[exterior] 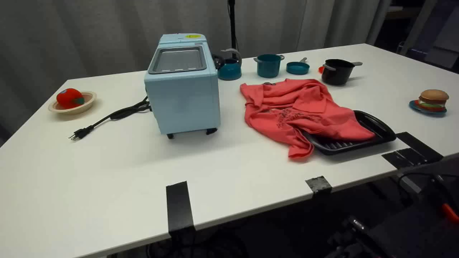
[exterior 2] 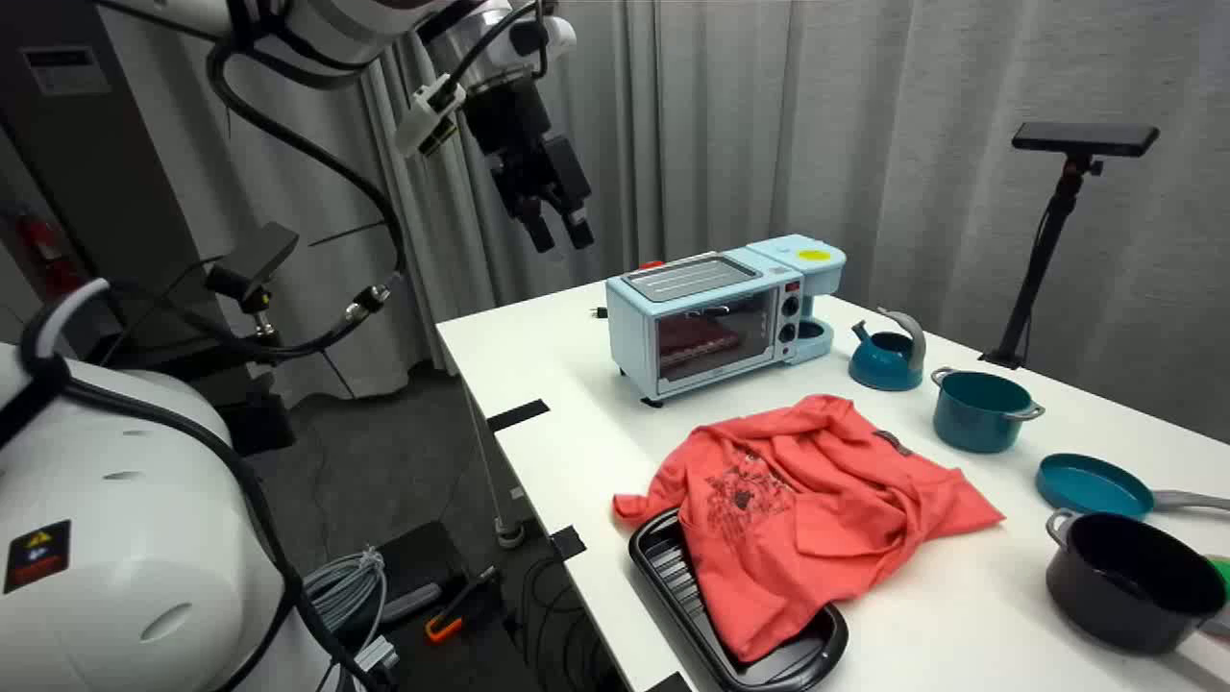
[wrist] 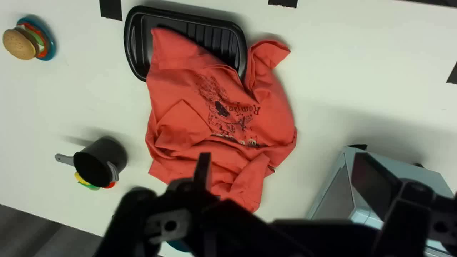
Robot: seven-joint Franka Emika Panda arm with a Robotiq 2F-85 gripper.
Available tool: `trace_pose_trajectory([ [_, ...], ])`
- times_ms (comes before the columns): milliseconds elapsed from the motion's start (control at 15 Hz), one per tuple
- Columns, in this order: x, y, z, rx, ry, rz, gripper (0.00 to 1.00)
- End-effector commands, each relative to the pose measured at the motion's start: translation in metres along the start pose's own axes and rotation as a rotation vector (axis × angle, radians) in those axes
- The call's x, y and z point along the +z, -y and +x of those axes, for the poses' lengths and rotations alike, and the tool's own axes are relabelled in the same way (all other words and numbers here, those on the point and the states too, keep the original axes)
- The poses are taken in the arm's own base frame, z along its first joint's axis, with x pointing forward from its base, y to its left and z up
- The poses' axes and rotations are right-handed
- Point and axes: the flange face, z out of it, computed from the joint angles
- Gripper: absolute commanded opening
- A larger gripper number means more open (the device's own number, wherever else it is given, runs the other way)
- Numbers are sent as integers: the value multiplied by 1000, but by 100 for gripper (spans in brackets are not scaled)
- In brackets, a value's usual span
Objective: Fold the sweatshirt
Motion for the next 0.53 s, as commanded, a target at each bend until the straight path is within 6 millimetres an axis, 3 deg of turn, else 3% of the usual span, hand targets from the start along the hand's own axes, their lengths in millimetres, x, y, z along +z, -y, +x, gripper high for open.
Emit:
trace_pose_trajectory([
  [0, 0, 0, 1, -1, 3, -1, 100],
  [467, 3, 1, 2, -4, -4, -2, 100],
])
